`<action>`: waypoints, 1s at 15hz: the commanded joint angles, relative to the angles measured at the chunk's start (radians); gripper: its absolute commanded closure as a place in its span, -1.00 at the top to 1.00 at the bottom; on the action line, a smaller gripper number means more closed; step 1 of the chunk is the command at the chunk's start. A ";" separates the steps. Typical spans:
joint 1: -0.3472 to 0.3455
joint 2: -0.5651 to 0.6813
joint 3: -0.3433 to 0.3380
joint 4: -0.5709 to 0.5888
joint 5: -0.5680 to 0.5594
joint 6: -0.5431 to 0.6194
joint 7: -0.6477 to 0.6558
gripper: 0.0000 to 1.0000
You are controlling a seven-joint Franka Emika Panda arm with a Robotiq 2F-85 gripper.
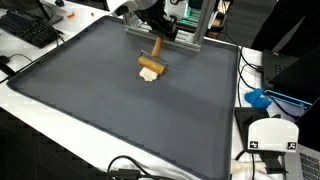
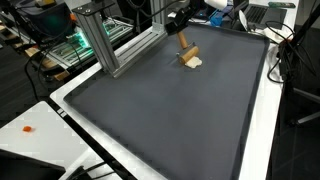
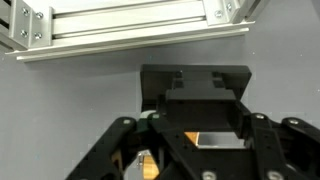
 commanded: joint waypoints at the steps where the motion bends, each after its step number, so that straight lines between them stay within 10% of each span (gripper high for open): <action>1: 0.000 0.048 -0.011 0.026 0.022 0.045 0.001 -0.29; 15: -0.006 0.070 -0.019 0.028 0.035 0.105 0.003 -0.29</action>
